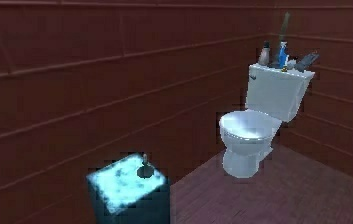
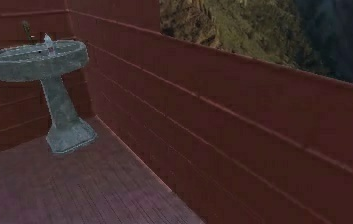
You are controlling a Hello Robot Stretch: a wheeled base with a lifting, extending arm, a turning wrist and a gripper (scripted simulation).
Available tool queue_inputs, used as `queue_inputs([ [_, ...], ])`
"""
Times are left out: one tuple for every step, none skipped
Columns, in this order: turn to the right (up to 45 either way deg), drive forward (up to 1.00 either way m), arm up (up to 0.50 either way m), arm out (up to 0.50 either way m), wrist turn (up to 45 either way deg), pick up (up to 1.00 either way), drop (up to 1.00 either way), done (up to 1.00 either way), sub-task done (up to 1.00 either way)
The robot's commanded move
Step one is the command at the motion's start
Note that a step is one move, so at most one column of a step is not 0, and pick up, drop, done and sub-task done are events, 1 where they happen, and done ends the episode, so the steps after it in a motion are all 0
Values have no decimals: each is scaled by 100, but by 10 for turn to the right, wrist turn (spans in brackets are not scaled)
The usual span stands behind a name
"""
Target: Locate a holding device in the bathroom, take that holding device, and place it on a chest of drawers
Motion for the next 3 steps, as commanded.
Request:
queue_inputs([
  [30,0,0,0,0,0,0,0,0],
  [0,35,0,0,0,0,0,0,0],
  [-450,0,0,0,0,0,0,0,0],
])
